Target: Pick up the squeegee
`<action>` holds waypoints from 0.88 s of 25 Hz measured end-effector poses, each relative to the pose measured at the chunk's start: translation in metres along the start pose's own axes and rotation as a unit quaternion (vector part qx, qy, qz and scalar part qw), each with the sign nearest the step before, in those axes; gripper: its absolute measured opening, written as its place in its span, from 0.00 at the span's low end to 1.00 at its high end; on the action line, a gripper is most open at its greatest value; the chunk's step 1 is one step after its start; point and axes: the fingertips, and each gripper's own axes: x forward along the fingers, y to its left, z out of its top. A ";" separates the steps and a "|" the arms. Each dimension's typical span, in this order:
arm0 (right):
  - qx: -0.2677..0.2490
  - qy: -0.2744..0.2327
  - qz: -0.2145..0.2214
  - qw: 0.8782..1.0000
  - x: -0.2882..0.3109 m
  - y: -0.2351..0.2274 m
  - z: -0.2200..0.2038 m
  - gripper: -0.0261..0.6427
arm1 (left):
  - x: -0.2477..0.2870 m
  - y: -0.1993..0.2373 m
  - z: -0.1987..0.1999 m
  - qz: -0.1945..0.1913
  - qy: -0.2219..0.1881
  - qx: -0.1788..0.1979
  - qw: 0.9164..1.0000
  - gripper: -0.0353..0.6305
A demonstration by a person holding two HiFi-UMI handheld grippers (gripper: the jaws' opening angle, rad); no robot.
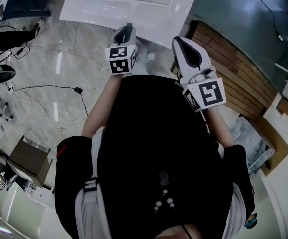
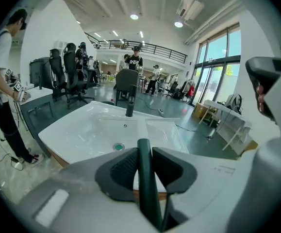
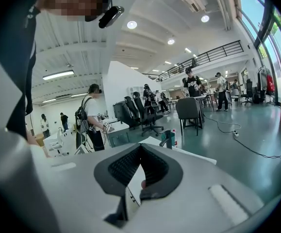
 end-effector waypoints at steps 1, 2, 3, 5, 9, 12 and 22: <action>-0.001 -0.003 -0.001 1.000 -0.002 0.000 0.000 0.04 | -0.004 -0.001 0.003 0.000 -0.006 0.002 1.000 0.21; -0.002 -0.005 -0.001 1.000 -0.005 0.000 0.000 0.04 | -0.009 -0.003 0.005 -0.001 -0.012 0.005 1.000 0.21; -0.003 -0.008 -0.002 1.000 -0.007 0.000 0.001 0.04 | -0.014 -0.005 0.008 -0.001 -0.018 0.008 1.000 0.21; -0.005 -0.016 -0.004 1.000 -0.011 0.000 0.003 0.04 | -0.022 -0.009 0.013 -0.002 -0.029 0.017 0.999 0.21; -0.010 -0.029 -0.007 1.000 -0.023 0.003 0.007 0.04 | -0.041 -0.018 0.024 -0.005 -0.052 0.023 0.998 0.21; -0.013 -0.039 -0.007 0.999 -0.030 0.005 0.011 0.04 | -0.052 -0.024 0.036 -0.006 -0.073 0.025 0.997 0.21; -0.033 -0.072 0.001 0.997 -0.048 0.009 0.034 0.04 | -0.090 -0.046 0.082 -0.013 -0.141 0.036 0.989 0.21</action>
